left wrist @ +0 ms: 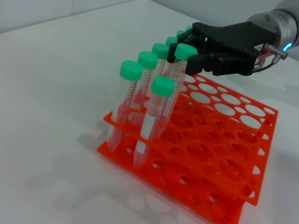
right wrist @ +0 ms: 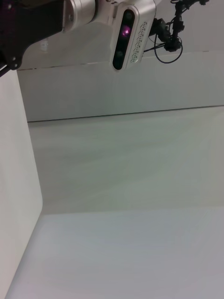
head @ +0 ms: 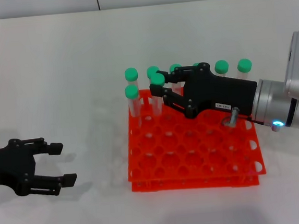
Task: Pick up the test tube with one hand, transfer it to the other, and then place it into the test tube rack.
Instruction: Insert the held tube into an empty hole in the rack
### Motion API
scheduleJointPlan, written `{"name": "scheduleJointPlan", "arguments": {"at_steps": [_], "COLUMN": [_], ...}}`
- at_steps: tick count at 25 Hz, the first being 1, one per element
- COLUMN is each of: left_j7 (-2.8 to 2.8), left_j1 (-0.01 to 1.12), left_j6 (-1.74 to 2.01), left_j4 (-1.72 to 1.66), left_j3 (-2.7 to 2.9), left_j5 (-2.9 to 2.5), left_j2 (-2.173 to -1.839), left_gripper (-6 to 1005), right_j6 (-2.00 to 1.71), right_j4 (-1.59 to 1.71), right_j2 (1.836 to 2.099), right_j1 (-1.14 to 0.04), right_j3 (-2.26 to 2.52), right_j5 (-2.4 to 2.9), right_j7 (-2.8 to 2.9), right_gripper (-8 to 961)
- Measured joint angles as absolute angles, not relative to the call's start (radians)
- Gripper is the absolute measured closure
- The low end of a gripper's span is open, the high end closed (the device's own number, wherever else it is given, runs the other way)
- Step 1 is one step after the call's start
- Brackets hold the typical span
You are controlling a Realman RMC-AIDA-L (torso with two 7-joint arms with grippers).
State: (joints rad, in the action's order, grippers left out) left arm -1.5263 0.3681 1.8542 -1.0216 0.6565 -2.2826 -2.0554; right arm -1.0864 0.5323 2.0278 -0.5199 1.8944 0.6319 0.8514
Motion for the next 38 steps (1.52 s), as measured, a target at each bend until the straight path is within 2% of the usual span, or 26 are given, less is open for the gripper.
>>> {"name": "scheduleJointPlan", "arguments": {"at_steps": [38], "left_j7": [-1.526], "left_j1": [0.368], "left_j6": [1.854], "left_j4": [-1.02], "left_j3": [0.656], "left_j5": [-2.288], "left_j2": [-2.06], "left_gripper": [115], "right_j6": [-1.095], "right_j4": [0.531], "right_j2": [2.028], "right_j1": [-0.521], "right_j3": [1.902], "right_j5": [0.632], "right_j7": [0.857], "right_gripper": [586]}}
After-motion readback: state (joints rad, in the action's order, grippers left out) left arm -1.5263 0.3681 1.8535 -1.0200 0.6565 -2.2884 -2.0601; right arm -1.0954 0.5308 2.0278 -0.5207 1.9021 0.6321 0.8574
